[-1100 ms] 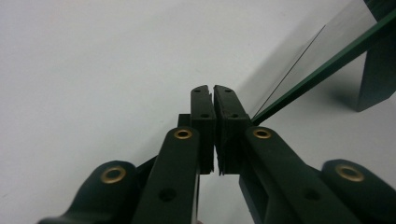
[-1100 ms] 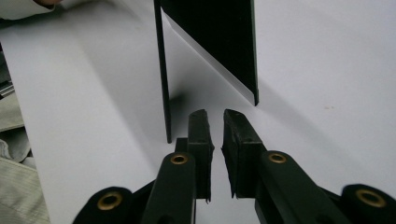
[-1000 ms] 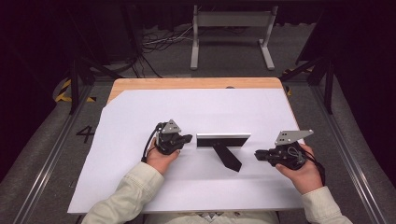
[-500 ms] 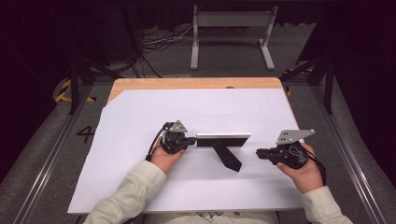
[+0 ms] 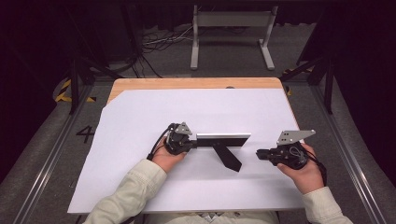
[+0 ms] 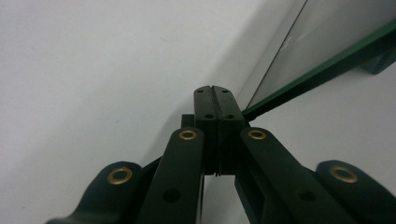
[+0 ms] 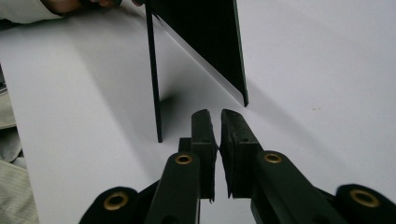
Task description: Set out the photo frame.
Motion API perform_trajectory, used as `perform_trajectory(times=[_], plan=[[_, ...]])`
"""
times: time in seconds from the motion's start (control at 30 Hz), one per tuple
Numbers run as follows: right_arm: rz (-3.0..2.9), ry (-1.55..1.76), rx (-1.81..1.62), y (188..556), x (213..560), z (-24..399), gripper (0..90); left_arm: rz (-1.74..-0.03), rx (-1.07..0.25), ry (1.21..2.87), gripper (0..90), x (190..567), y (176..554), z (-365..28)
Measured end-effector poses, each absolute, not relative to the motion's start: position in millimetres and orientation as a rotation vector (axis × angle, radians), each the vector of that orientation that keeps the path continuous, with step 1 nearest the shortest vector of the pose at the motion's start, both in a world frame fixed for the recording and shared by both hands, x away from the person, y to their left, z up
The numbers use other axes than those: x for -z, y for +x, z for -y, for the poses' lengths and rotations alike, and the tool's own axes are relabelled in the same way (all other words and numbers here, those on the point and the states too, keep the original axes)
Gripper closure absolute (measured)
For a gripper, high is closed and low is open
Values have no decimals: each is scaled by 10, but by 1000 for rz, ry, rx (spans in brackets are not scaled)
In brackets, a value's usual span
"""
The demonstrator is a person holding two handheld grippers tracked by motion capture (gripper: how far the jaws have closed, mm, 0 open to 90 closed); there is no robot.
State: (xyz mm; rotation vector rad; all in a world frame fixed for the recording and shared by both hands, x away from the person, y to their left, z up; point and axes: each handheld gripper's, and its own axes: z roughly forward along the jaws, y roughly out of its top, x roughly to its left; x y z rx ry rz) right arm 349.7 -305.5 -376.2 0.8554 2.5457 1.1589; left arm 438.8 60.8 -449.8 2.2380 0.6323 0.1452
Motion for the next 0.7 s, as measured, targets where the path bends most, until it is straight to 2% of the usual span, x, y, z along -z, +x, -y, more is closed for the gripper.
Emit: perform_trajectory(times=[0.7], plan=[[-2530, 868, -1192, 3485, 3706, 3102, 815, -592, -96, 2264, 900, 4493, 4371, -633]])
